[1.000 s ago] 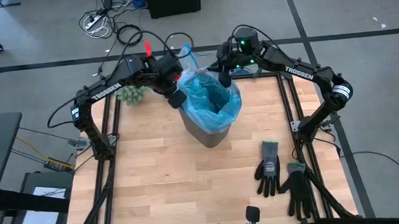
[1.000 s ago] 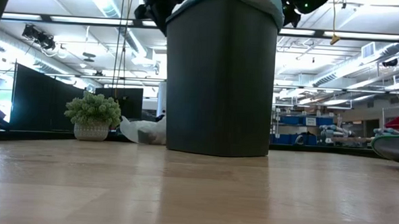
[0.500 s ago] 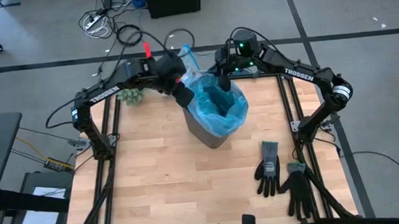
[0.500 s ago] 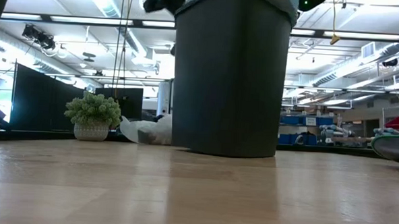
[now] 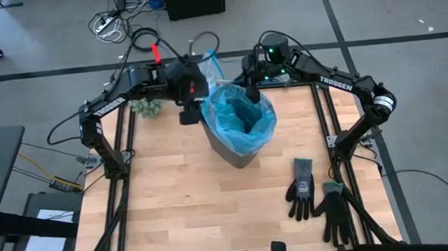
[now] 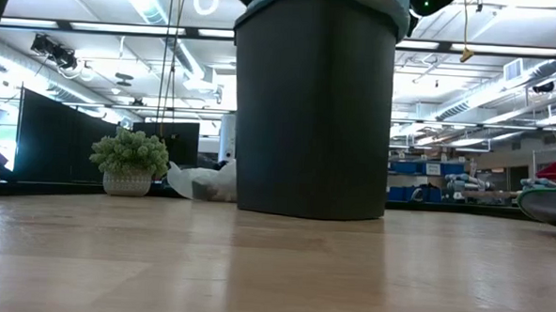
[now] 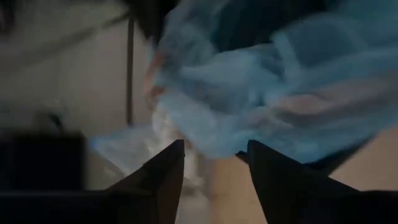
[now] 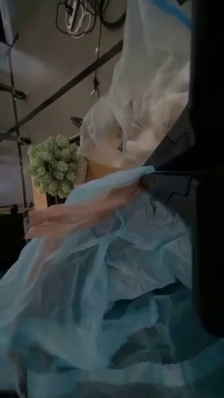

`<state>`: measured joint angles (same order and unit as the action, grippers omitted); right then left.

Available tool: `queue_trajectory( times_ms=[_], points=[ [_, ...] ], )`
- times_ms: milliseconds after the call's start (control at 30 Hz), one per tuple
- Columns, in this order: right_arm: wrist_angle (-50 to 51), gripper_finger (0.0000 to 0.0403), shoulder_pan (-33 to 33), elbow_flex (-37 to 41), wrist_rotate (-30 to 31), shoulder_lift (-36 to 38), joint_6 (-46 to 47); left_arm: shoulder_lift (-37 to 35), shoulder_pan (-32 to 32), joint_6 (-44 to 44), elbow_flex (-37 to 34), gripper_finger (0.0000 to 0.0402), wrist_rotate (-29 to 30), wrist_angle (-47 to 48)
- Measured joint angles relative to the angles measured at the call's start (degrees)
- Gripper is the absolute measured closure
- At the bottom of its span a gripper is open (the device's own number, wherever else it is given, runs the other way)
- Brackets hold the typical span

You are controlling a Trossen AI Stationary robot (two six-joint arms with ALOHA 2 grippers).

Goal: Place trash/remove bag and relplace
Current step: Insert the new blue trash bag into the trash bin

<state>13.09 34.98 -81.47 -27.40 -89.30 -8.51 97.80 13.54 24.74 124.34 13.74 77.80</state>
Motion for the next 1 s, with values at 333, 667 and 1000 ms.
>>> queue_trajectory(
  times_ms=[333,667,1000],
  points=[
    [1.6,0.0403,0.0,0.0,-0.5,0.0,0.0,0.1,-4.4,32.6,-0.1,0.0214,0.3,-4.3],
    [1.7,0.0403,0.0,0.0,-0.6,0.0,0.8,3.9,-2.7,37.0,-0.1,0.0217,-1.2,2.0],
    [2.0,0.0403,-0.1,0.0,-0.8,0.0,1.0,4.0,-1.2,36.7,-0.1,0.0279,-2.6,4.9]
  ],
)
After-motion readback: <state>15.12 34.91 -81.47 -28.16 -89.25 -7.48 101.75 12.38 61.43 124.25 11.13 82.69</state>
